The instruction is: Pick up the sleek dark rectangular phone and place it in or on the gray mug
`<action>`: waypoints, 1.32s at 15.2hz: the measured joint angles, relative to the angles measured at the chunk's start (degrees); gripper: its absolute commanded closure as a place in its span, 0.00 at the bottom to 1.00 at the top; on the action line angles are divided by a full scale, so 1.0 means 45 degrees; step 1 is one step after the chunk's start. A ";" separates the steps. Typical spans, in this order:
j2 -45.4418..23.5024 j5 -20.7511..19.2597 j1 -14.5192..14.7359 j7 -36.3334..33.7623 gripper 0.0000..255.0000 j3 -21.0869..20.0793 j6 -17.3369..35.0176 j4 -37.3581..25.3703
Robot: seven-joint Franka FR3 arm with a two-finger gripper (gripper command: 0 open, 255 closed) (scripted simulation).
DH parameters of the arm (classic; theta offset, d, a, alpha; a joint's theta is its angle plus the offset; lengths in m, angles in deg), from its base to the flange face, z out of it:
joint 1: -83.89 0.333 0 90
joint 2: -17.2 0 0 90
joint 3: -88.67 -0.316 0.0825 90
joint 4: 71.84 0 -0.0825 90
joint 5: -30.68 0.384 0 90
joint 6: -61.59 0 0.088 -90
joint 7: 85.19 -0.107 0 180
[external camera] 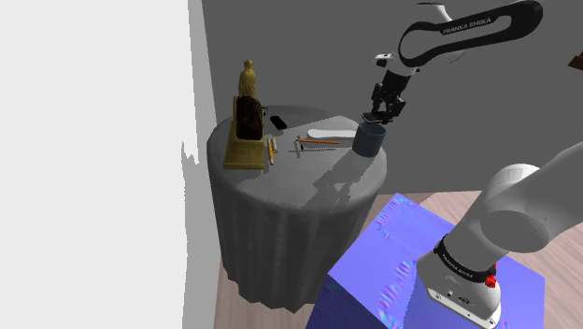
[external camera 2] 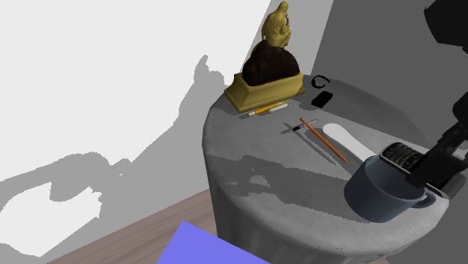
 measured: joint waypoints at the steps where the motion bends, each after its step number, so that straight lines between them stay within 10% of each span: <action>1: -0.0087 0.0015 0.0007 0.0022 1.00 0.0033 0.0171 0.0086; 11: -0.0354 0.0036 0.0006 0.0087 1.00 0.0164 0.0986 0.0604; 12: -0.0358 0.0038 0.0007 0.0088 0.00 0.0165 0.0988 0.0605; 20: -0.0152 0.0005 -0.0012 0.0078 0.00 0.0101 0.0449 0.0275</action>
